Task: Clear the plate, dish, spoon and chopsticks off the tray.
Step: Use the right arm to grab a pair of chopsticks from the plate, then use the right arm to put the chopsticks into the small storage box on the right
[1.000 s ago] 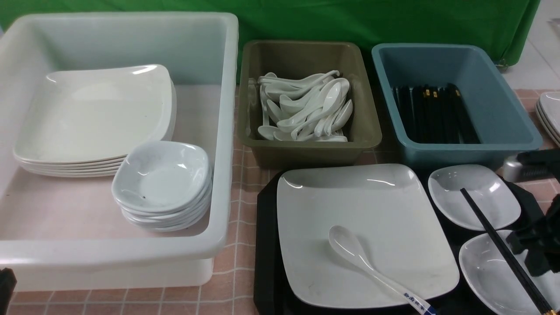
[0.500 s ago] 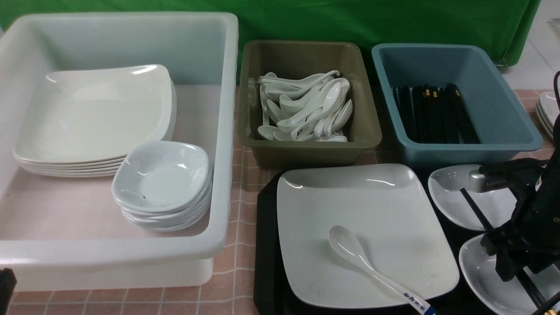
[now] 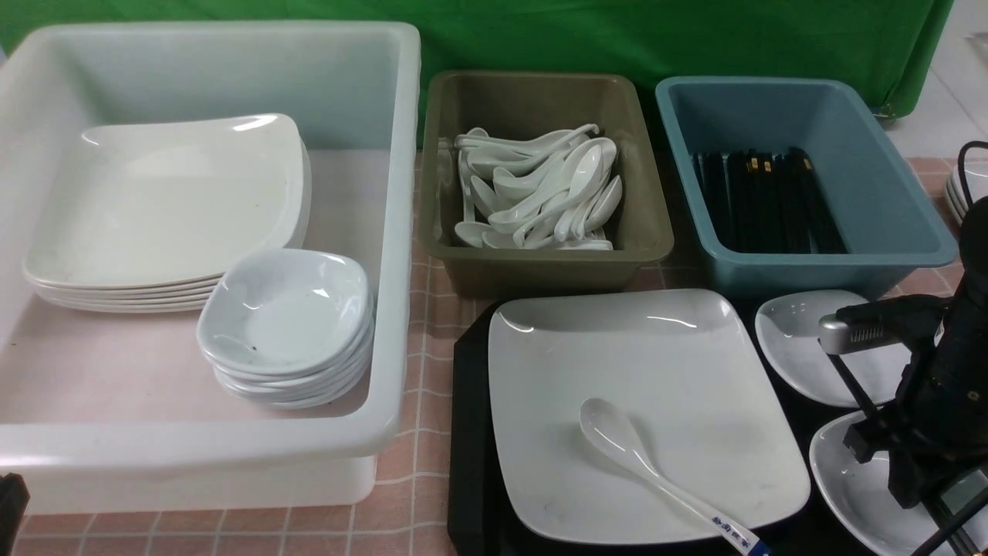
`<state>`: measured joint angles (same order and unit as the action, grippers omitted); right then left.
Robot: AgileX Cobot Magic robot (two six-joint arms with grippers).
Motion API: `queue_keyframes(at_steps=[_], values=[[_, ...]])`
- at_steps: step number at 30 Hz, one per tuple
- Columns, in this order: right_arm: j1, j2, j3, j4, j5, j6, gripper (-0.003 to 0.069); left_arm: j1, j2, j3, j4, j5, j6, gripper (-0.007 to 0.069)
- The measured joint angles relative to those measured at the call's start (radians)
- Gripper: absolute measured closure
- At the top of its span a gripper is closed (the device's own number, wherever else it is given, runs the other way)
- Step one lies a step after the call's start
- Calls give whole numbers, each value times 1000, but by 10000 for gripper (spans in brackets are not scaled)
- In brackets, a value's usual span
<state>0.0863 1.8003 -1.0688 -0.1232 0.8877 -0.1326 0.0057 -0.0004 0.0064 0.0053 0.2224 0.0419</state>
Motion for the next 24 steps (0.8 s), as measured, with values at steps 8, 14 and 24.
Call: queue_keyframes(at_steps=[8,14,24], values=[[0,-213,0,54,140,-2,496,0,0,0,-5,0,0,605],[0,-378,0,60,-128,50,496,0,0,0,-5,0,0,605],[0,-207,-144,71,-896,257,496,0,0,0,0,0,0,605]])
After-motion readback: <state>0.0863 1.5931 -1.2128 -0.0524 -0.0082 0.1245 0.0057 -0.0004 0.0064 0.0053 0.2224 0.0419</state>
